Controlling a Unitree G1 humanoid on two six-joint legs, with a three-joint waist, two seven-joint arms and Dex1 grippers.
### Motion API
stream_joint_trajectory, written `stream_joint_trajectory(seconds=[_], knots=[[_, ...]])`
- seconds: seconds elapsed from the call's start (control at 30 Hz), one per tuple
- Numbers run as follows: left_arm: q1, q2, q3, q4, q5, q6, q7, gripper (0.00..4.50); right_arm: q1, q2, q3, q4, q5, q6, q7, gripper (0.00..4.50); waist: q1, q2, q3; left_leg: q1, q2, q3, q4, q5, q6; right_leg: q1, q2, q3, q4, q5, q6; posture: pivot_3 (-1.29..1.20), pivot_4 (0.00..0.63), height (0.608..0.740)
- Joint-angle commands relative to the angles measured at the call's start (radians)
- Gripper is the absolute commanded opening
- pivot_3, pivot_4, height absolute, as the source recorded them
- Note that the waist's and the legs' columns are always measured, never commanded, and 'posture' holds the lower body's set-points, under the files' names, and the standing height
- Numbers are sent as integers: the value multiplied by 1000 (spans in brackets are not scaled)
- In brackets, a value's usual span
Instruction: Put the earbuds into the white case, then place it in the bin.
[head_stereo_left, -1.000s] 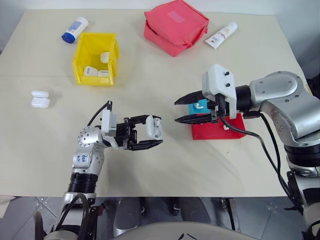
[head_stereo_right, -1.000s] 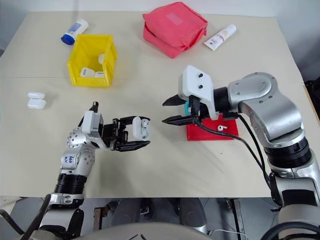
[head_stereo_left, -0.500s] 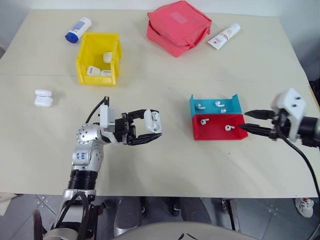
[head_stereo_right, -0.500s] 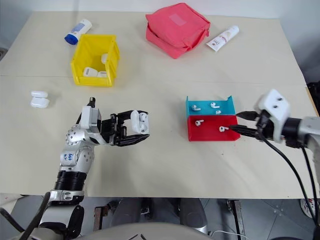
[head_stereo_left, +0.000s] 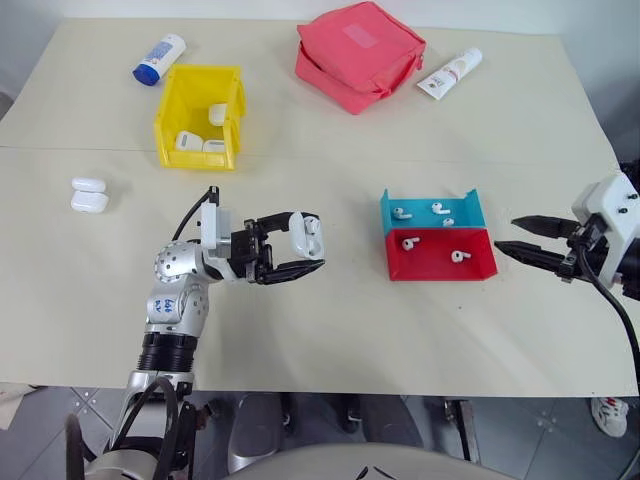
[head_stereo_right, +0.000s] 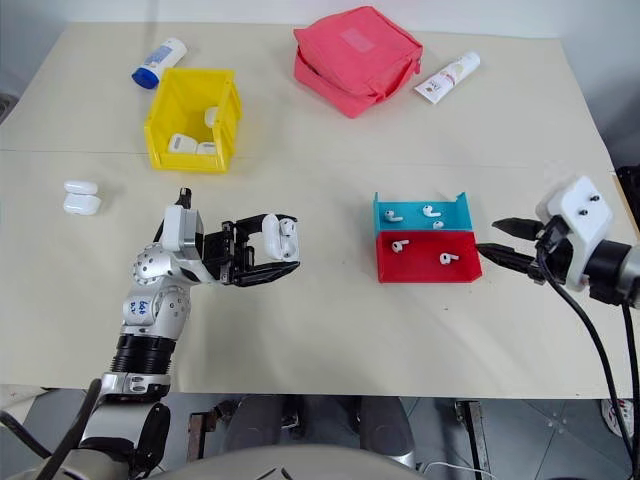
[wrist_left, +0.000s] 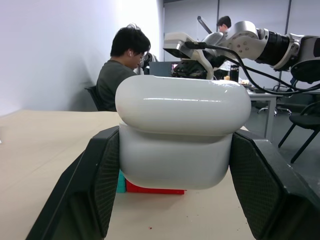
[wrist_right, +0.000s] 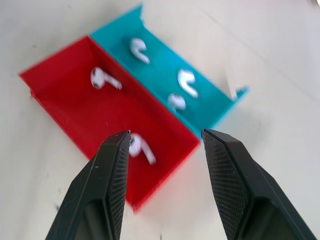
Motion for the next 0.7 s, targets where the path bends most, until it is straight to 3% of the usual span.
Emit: stream_joint_trajectory(seconds=[0.03,0.07,0.17,0.33,0.63,0.7], knots=[[-1,-3,6,-20,-6,-23,12,2876,-107,-39,74,-17,7,31,-3,2380,0,0,0,0,0,0,0,0,0,0,0,0,0,0,0,0,150,740],[4,-4,6,-25,-6,-26,16,2876,-164,-50,133,-7,-14,47,0,2380,-2,0,0,0,0,0,0,0,0,0,0,0,0,0,0,0,150,740],[21,-6,4,-43,-6,-31,28,2876,-332,-32,268,37,-56,60,-1,2968,-4,0,0,0,0,0,0,0,0,-1,0,0,1,0,0,0,150,740],[40,-12,-2,-66,-4,-42,51,2876,-516,-5,458,126,-131,82,37,4486,-5,0,0,-2,0,0,0,0,0,-3,-1,0,1,0,0,0,150,740],[72,-23,-16,-111,0,-60,99,2876,-794,131,717,388,-313,136,40,4486,-22,0,0,-4,0,1,0,0,0,-6,-1,0,3,0,0,0,150,740],[78,-25,-20,-117,2,-64,106,2876,-831,159,752,449,-351,122,49,4116,-23,1,0,-4,0,1,0,0,0,-6,-1,0,2,0,0,0,150,740]])
